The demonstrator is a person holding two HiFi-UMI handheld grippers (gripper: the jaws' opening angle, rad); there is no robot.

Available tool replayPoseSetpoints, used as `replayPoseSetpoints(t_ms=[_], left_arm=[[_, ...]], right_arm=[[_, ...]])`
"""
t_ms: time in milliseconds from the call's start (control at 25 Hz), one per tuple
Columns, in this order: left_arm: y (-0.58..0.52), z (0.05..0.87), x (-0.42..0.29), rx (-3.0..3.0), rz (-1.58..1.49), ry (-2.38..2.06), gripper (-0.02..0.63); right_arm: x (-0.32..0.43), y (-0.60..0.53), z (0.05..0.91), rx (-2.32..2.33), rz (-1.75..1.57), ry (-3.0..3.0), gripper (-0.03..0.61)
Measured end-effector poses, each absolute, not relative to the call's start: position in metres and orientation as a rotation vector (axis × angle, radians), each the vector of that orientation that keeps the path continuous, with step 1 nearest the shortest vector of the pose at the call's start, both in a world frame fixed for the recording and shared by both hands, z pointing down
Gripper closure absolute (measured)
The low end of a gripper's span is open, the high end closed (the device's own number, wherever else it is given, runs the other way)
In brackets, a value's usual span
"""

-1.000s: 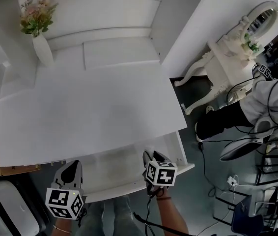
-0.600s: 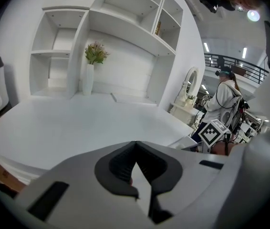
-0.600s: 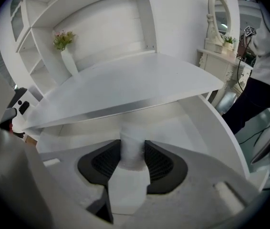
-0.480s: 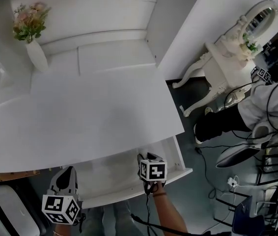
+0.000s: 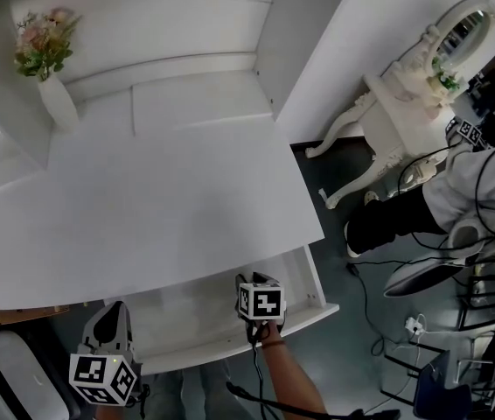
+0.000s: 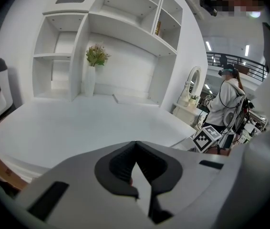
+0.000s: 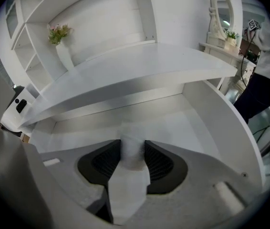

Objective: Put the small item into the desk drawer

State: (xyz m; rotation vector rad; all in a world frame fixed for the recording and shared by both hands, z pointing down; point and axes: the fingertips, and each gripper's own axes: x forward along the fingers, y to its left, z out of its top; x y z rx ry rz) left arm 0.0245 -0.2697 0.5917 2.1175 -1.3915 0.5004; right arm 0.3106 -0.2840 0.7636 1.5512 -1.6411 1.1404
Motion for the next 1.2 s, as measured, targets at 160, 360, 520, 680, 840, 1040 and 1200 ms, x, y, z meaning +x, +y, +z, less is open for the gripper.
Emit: replayPoseSetpoints(t_ms=[160,360,520,680,840,1040,1200], left_arm=[[-0.266,0.593,0.026,2.102,0.496,-1.394,0.620],[-0.264,0.591,0.031,2.109,0.495,-1.397,0.620],[-0.260,0.591,0.031,2.107,0.497,-1.400,0.620],[-0.256,0.590,0.031,2.105,0.502,-1.399,0.620],[-0.252,0.591,0.032,2.108,0.512,-1.394,0.620],[-0.250,0.592,0.037,2.123,0.518,-1.379,0.620],[-0.250,0.590,0.041,2.129,0.517,-1.373,0.620]], right_arm=[[0.309,-0.286,0.768,1.544,1.148,-1.652,0.418],[0.315,-0.285,0.771,1.567,1.156,-1.630,0.419],[0.313,-0.284,0.774,1.548,1.162,-1.648,0.419],[0.313,-0.282,0.776,1.541,1.167,-1.651,0.419],[0.314,-0.280,0.779,1.545,1.175,-1.657,0.419],[0.314,-0.281,0.777,1.552,1.196,-1.674,0.416],[0.317,-0.283,0.772,1.567,1.196,-1.681,0.403]])
